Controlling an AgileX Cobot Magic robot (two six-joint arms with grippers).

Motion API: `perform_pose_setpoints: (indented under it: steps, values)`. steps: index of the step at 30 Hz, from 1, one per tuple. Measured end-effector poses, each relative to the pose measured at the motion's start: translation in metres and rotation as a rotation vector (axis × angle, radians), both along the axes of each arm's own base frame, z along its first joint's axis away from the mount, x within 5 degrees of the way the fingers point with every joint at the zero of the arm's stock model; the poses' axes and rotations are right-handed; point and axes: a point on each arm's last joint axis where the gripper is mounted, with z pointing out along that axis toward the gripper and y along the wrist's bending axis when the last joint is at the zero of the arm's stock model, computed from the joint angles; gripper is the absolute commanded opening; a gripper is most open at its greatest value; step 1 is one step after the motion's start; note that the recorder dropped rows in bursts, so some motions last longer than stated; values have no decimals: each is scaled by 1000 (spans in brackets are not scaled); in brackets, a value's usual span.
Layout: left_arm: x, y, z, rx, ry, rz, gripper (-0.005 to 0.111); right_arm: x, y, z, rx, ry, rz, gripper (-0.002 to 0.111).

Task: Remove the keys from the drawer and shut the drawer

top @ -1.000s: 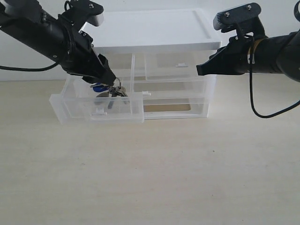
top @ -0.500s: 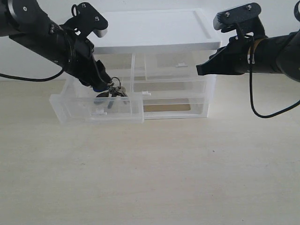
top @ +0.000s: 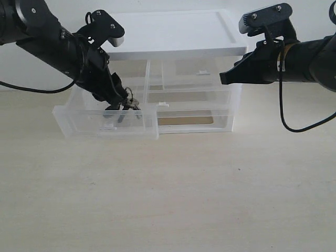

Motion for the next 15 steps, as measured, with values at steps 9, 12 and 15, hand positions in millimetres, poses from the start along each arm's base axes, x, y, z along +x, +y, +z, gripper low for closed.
perform_pose_setpoints:
  steps: [9, 12, 15]
  values:
    - [-1, 0, 0, -5, 64, -15, 49, 0, 0, 0, -3, -1, 2, 0]
    - [4, 4, -2, -16, 68, -1, 49, 0, 0, 0, -3, -1, 2, 0]
    - [9, 8, -7, -20, 67, 16, 48, 0, 2, 0, 1, -5, 11, 0]
